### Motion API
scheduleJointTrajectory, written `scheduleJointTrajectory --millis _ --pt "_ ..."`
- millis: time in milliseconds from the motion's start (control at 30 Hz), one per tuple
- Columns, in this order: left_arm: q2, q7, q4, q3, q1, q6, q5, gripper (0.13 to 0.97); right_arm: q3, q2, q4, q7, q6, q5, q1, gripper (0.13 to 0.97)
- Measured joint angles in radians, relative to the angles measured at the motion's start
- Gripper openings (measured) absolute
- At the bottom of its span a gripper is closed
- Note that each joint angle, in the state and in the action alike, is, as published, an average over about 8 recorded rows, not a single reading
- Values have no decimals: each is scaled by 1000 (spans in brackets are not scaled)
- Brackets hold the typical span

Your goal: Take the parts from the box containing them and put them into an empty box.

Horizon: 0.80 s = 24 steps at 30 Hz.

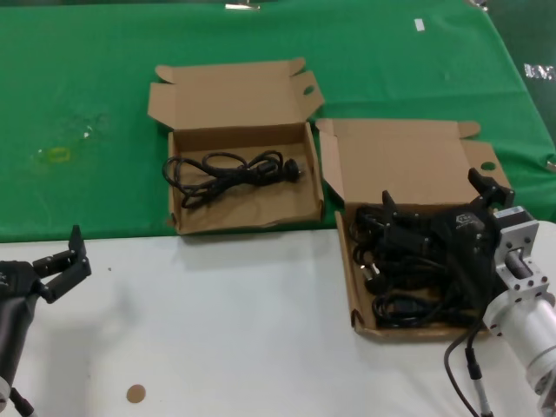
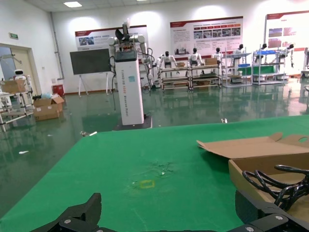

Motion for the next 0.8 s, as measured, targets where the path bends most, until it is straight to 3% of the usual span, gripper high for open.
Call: scheduleJointTrajectory --millis 800 --pt "0 0 0 0 0 0 0 966 0 0 0 0 0 0 0 966"
